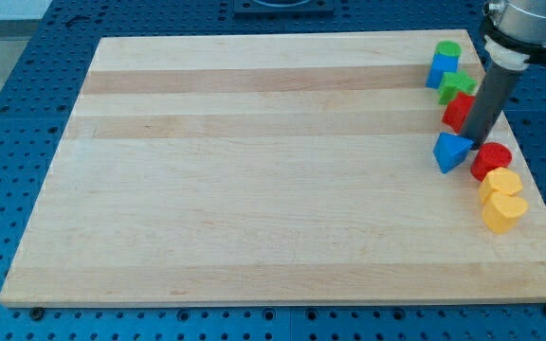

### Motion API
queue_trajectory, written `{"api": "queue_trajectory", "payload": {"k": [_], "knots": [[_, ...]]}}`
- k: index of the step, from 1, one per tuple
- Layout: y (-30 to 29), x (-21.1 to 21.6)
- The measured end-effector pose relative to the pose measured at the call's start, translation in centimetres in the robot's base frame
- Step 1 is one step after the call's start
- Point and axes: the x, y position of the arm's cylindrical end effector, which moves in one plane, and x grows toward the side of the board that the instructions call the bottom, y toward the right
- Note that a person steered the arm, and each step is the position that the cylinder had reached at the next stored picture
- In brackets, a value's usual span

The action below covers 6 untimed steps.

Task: Slide the blue triangle down a bit

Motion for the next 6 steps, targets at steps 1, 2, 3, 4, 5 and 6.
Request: {"api": "queue_trajectory", "payload": {"k": [1,2,3,4,5,6], "knots": [[-2.4,0.3],[-6.4,0.3],[-10.8,0.3],[-14.9,0.3],[-16.8,0.3],[-15.4,0.2]]}}
